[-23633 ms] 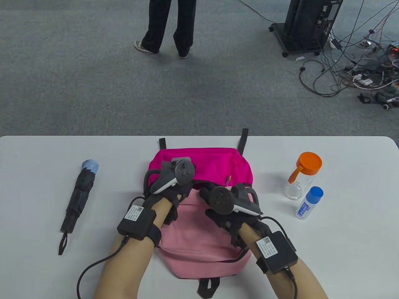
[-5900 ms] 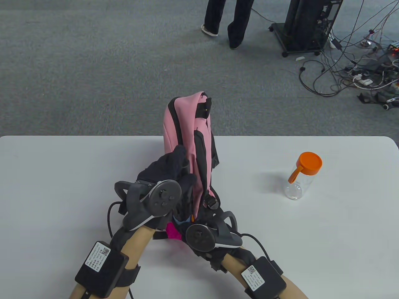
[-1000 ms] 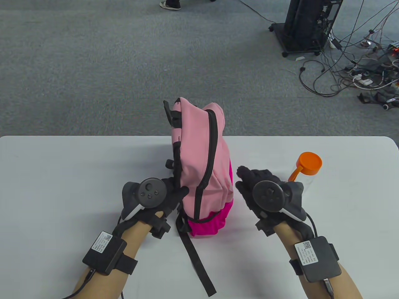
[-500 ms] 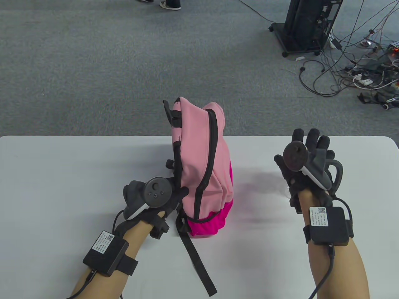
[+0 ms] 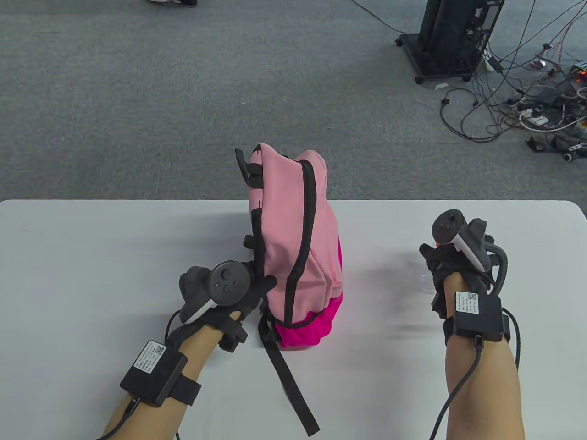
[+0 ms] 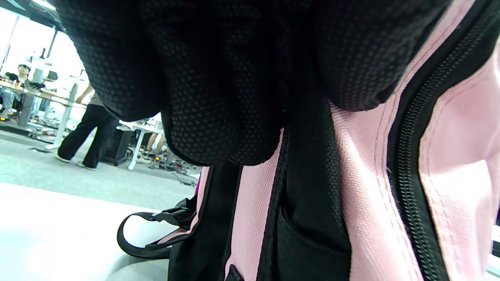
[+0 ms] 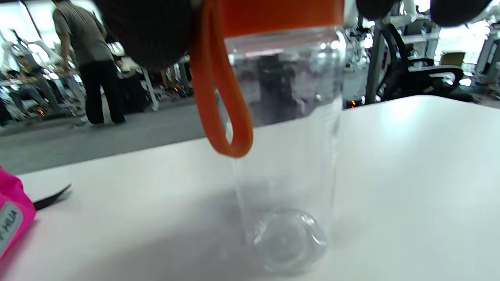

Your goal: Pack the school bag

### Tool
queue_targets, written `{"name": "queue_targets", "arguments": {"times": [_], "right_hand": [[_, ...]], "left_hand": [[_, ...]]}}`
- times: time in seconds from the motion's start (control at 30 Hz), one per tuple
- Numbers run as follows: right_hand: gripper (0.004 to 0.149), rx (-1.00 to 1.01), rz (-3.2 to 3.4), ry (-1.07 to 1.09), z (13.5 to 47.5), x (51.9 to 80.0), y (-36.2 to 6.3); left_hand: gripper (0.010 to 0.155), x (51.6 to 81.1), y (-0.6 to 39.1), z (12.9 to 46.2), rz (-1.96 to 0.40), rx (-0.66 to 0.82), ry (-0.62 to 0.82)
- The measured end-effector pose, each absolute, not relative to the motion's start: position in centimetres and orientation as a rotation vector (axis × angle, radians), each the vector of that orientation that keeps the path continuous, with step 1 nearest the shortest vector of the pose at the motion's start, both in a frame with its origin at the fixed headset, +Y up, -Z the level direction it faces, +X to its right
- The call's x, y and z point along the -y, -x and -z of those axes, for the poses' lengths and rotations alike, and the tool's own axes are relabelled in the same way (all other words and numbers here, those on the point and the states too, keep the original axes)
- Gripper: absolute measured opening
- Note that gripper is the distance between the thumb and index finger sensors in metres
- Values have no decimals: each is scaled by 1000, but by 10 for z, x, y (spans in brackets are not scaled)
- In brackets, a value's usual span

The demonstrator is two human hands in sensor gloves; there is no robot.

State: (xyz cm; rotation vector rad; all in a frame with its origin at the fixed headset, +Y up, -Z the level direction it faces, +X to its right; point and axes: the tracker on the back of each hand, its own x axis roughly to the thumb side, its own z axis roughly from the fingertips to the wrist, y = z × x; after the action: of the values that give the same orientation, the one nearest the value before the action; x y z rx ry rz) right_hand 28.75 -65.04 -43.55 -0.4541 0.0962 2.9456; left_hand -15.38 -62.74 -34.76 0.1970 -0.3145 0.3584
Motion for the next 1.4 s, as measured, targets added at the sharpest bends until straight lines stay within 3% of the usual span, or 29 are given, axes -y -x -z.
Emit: {"name": "queue_targets", "arguments": {"times": [0.4,0.67,0.8,0.93,1.0,1.23,1.4], "right_hand": [[90,-275,-2963,412,432,642,-276],[81,-34,-3003,283,408,644,-268],[81,-8,-2911,202,395,635,-260],[84,52,-2868,49,376,603,-244],[93,159,-2889,-64,358,579,-229],[94,249,-2840,-482,291,507,-165],[91,180,-2745,-692,268,489,-128]], "left_hand": [[54,627,154,348,-359,306,-184],[53,625,147,345,-277,315,-227],[53,622,145,345,-224,316,-215],[53,622,145,346,-233,316,-210],[53,622,145,346,-229,302,-215],[52,619,138,344,-191,282,-221],[51,618,135,341,-169,254,-254]]}}
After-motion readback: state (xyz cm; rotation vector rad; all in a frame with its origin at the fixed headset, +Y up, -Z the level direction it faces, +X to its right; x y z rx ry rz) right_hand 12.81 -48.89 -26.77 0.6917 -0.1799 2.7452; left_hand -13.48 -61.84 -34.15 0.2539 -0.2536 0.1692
